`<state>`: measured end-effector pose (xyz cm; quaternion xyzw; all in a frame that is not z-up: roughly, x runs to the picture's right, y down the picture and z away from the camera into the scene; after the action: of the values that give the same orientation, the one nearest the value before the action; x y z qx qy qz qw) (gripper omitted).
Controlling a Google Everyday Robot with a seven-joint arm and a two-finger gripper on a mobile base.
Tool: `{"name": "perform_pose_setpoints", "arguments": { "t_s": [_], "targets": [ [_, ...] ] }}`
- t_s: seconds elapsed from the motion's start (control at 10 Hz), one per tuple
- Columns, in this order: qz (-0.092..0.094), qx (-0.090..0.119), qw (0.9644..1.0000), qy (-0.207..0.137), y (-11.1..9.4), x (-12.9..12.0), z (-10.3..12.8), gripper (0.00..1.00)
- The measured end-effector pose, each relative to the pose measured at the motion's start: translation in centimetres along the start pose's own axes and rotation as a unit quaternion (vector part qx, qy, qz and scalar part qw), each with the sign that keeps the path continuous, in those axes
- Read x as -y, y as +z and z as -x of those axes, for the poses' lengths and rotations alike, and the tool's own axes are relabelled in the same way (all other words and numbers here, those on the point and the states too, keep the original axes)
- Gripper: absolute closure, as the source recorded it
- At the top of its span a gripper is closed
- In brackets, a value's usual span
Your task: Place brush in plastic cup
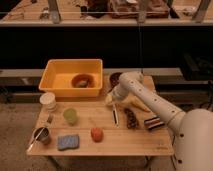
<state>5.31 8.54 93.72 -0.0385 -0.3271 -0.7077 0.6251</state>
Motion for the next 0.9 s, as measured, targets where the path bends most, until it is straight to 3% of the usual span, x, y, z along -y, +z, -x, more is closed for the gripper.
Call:
{"name": "perform_pose_setpoints", "arguments": {
  "t_s": [0.9],
  "targets": [
    [0.006,0.006,1.0,0.0,0.32,-0.09,0.37,0.42]
  ]
}}
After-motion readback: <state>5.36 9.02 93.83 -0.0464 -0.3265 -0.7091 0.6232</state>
